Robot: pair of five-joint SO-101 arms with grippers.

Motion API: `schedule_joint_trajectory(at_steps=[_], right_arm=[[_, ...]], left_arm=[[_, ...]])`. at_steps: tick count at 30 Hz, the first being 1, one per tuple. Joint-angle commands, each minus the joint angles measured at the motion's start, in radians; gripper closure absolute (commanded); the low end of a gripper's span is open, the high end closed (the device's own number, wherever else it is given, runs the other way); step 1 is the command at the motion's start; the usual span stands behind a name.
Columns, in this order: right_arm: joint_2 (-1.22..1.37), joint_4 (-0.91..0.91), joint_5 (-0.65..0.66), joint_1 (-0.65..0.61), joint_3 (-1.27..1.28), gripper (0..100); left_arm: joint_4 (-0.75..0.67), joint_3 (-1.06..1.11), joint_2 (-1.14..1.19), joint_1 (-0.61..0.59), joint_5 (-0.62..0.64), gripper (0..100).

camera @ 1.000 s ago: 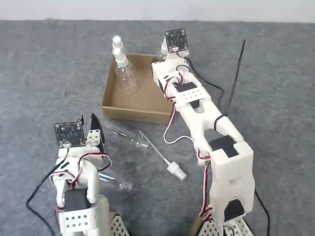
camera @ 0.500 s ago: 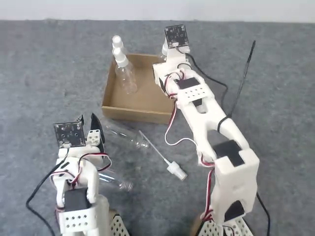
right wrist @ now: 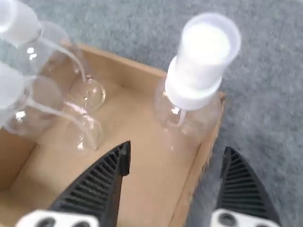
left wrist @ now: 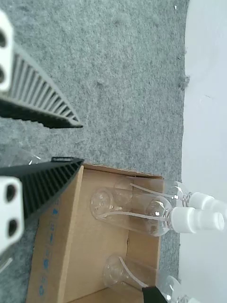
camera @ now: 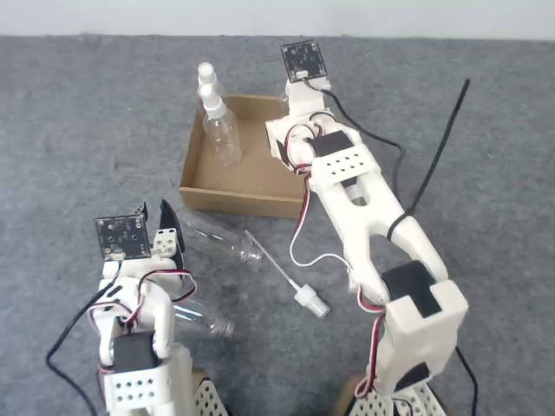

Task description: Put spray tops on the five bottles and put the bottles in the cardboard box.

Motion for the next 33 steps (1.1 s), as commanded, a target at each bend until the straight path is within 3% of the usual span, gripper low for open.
schedule_joint_trajectory(at_steps=[1, 18, 25, 33], right_arm=[[-0.119, 0.087, -0.011, -0.007, -0.055, 76.0], [-0.329, 0.455, -0.009, -0.008, -0.055, 76.0], [-0.427, 0.622, -0.003, -0.068, -0.055, 76.0], [-0.496, 0.819, -0.003, -0.203, -0.055, 76.0]], left_arm=[[-0.003, -0.01, -0.018, -0.006, 0.006, 91], [-0.038, -0.013, -0.018, -0.014, 0.009, 91], [-0.044, -0.01, -0.018, -0.017, 0.005, 91], [-0.081, -0.015, -0.018, -0.169, 0.009, 91]])
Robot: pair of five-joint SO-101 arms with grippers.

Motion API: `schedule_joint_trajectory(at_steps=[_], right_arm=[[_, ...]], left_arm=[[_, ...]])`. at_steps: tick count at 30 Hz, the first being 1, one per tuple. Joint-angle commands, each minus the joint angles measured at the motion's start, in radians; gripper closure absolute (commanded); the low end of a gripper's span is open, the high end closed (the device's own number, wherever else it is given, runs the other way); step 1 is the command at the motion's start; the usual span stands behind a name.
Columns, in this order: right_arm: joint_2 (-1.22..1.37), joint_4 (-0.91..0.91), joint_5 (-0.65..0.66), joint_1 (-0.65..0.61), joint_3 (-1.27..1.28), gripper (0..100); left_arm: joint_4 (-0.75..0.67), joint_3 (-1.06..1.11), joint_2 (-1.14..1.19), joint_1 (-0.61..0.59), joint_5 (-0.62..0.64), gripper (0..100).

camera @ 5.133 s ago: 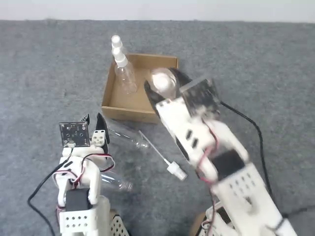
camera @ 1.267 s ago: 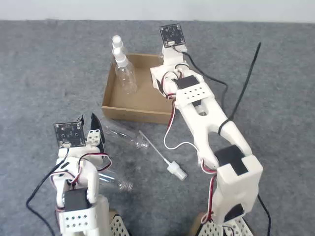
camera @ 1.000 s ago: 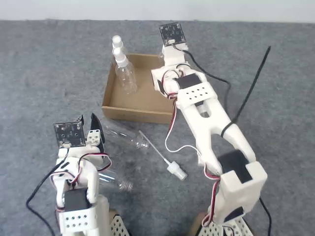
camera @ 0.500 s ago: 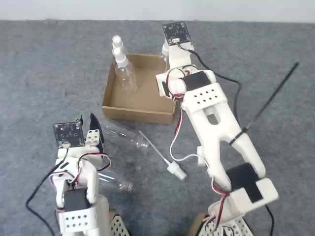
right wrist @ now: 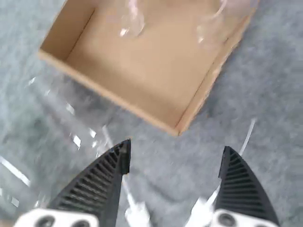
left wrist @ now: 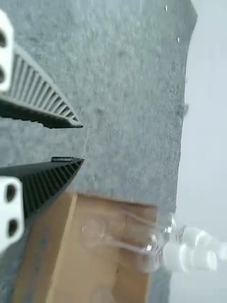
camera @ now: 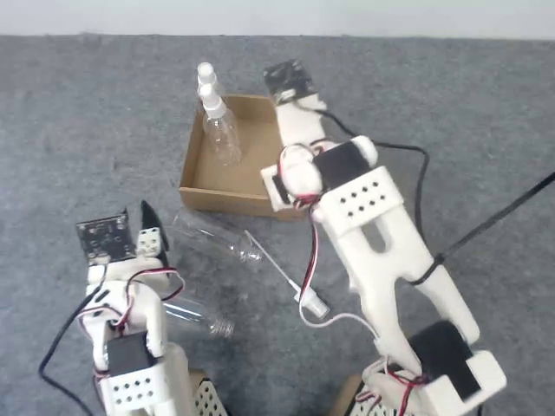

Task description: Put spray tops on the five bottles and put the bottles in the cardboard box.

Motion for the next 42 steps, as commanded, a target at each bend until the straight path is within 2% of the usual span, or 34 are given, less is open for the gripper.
schedule_joint_trajectory(at_steps=[1, 7, 11, 19, 21, 25, 28, 36, 42], right_arm=[[-0.101, 0.101, -0.005, -0.088, -0.055, 76.0], [-0.13, 0.179, -0.005, -0.173, -0.054, 76.0], [-0.137, 0.16, -0.003, -0.213, 0.0, 76.0], [-0.128, -0.051, -0.002, -0.337, 0.192, 75.8], [-0.128, -0.139, 0.038, -0.36, 0.255, 75.8], [-0.128, -0.282, 0.222, -0.371, 0.361, 75.7], [-0.128, -0.371, 0.31, -0.371, 0.417, 75.7], [-0.124, -0.539, 0.404, -0.371, 0.503, 75.7], [0.019, -0.654, 0.423, -0.371, 0.496, 75.7]], left_arm=[[-0.06, -0.015, -0.018, -0.075, 0.009, 91], [-0.06, -0.016, -0.018, -0.098, 0.011, 91], [-0.06, -0.016, -0.018, -0.104, 0.011, 91], [-0.083, -0.025, -0.018, -0.236, 0.011, 91], [-0.081, -0.025, -0.018, -0.233, 0.011, 91], [-0.081, -0.025, -0.018, -0.233, 0.011, 91], [-0.081, -0.025, -0.018, -0.233, 0.011, 91], [-0.081, -0.025, -0.018, -0.233, 0.011, 91], [-0.081, -0.025, -0.018, -0.232, 0.011, 91]])
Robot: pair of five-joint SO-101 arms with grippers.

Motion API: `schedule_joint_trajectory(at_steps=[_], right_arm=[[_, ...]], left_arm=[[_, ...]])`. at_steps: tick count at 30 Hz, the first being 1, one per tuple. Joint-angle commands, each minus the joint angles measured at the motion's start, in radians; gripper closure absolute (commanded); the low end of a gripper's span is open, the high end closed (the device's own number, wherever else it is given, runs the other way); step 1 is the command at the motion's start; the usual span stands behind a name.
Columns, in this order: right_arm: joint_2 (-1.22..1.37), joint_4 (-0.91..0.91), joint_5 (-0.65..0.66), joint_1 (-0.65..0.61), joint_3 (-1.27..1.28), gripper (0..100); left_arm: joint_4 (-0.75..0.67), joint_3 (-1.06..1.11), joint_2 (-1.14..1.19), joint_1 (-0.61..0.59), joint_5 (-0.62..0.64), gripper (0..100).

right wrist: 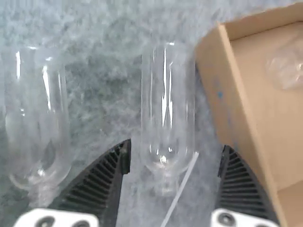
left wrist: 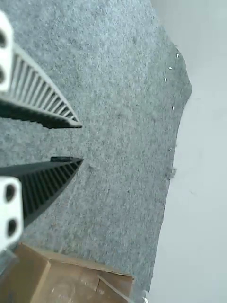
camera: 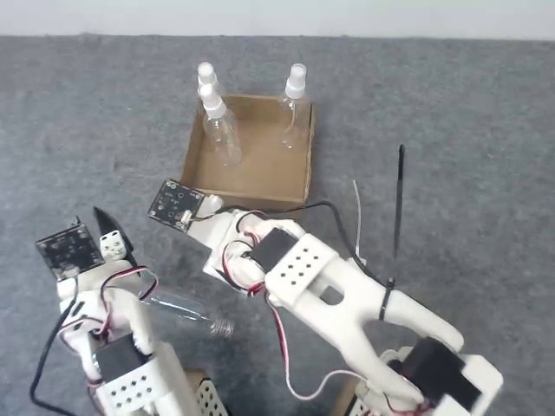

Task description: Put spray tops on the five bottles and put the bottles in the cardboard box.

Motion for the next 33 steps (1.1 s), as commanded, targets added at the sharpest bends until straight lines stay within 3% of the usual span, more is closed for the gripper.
schedule_joint_trajectory(at_steps=[1, 10, 14, 21, 33], right_arm=[[0.094, -0.085, 0.021, -0.01, -0.043, 75.7], [0.3, -0.081, 0.021, -0.005, -0.152, 76.1], [0.305, -0.088, 0.021, -0.004, -0.152, 85.2], [0.193, -0.077, 0.021, 0.024, -0.143, 98.5], [-0.2, -0.087, 0.014, 0.082, 0.089, 99.2]], left_arm=[[-0.034, -0.025, -0.018, -0.003, 0.011, 91], [-0.032, -0.025, -0.018, -0.003, 0.011, 91], [-0.031, -0.025, -0.018, -0.003, 0.011, 91], [-0.031, -0.025, -0.018, -0.003, 0.011, 91], [-0.031, -0.024, -0.018, -0.003, 0.011, 91]])
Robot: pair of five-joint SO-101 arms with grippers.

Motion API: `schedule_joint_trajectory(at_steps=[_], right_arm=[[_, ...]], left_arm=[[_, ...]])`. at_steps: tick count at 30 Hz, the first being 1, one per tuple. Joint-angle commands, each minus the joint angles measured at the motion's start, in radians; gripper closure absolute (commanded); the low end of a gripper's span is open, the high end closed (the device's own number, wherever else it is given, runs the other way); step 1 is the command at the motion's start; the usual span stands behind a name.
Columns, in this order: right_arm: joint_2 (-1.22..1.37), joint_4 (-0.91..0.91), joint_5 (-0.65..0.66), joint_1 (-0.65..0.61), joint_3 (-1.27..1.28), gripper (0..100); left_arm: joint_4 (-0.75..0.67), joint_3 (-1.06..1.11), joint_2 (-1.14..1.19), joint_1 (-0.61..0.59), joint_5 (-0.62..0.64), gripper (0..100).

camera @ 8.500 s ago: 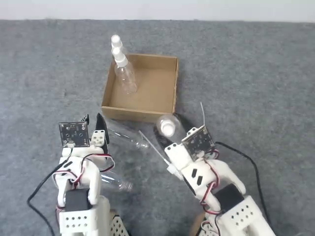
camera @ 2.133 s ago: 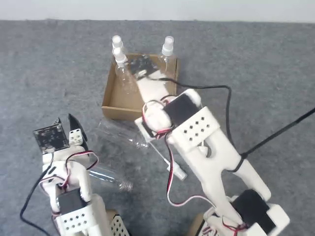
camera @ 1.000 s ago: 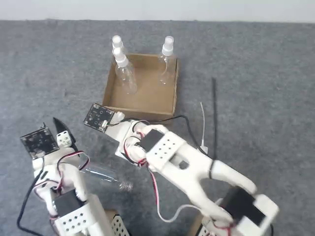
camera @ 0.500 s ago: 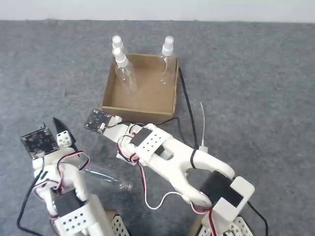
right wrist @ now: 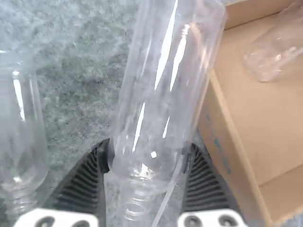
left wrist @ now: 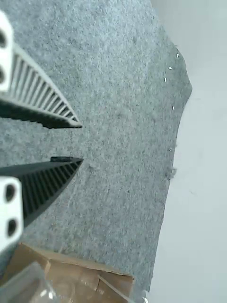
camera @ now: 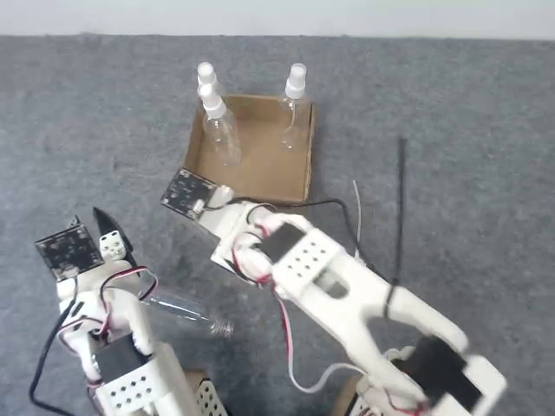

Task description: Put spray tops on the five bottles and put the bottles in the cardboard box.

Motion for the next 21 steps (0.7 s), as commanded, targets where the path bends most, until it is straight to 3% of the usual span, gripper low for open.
schedule_joint_trajectory(at_steps=[1, 8, 16, 21], right_arm=[[-0.206, -0.016, 0.008, 0.021, 0.057, 99.2], [-0.371, -0.008, 0.002, 0.022, 0.133, 99.2], [-0.572, -0.016, -0.144, 0.036, 0.203, 99.2], [-0.705, -0.016, -0.161, 0.061, 0.242, 99.2]], left_arm=[[-0.031, -0.024, -0.018, -0.003, 0.011, 91], [-0.031, -0.024, -0.018, -0.003, 0.011, 91], [-0.031, -0.024, -0.018, -0.003, 0.011, 91], [-0.031, -0.024, -0.018, -0.003, 0.011, 91]])
